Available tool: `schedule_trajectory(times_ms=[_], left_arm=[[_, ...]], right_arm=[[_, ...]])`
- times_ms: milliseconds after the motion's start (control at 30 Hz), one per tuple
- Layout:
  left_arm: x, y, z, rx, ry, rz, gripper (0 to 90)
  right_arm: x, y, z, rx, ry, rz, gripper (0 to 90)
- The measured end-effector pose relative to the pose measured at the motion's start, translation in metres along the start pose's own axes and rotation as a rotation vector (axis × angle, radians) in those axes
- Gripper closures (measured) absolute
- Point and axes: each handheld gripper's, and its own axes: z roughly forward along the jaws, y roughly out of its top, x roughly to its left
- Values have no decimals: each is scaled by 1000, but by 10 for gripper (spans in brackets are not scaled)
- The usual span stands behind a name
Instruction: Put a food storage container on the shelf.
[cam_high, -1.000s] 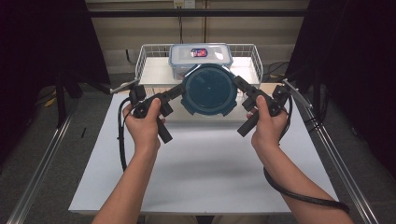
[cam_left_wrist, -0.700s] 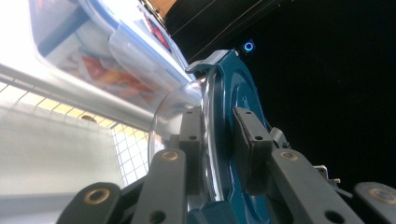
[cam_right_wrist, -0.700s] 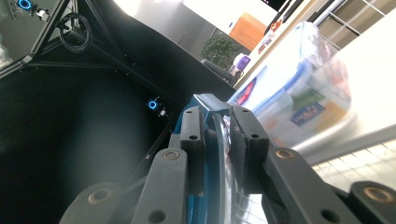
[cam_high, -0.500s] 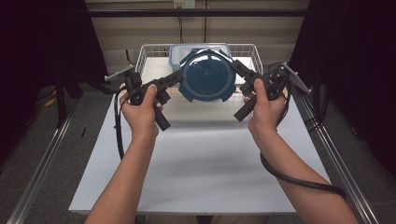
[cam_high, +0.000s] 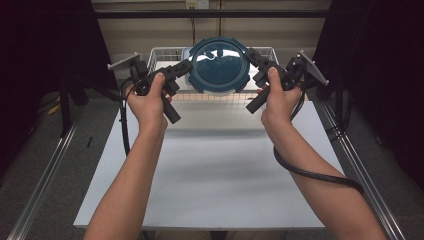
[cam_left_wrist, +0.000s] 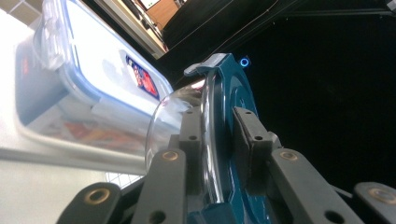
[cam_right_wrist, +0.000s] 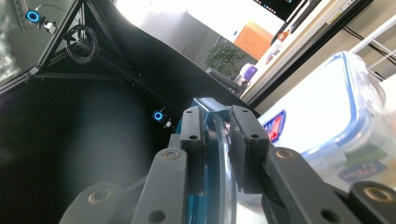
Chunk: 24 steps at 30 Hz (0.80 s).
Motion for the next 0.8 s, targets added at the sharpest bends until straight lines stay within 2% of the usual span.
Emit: schedule_trajectory(times_ms=[267,333,400,567,600,633,767,800], left_arm=[[1,11,11,-3,4,6,749],[2,14,14,-16,6,0,749],[4,17,17,-5,2,9,749],[7,24,24,-26,0,-9,750],[9,25,25,-17,6,5,750],[8,27,27,-30,3,-16,750],[12,35,31,-36,-10,-2,751],[11,37,33,-56,-15,-13,751]], right_arm=[[-2,10,16,-10,2,12,765],[-2,11,17,-9,-1,12,764],[-3,13,21,-15,0,17,765],[-6,16,29,-16,-6,21,764],[-7,17,34,-18,-6,20,764],[-7,17,34,-18,-6,20,764],[-9,19,42,-21,-11,22,762],[-10,20,44,-20,-16,21,762]])
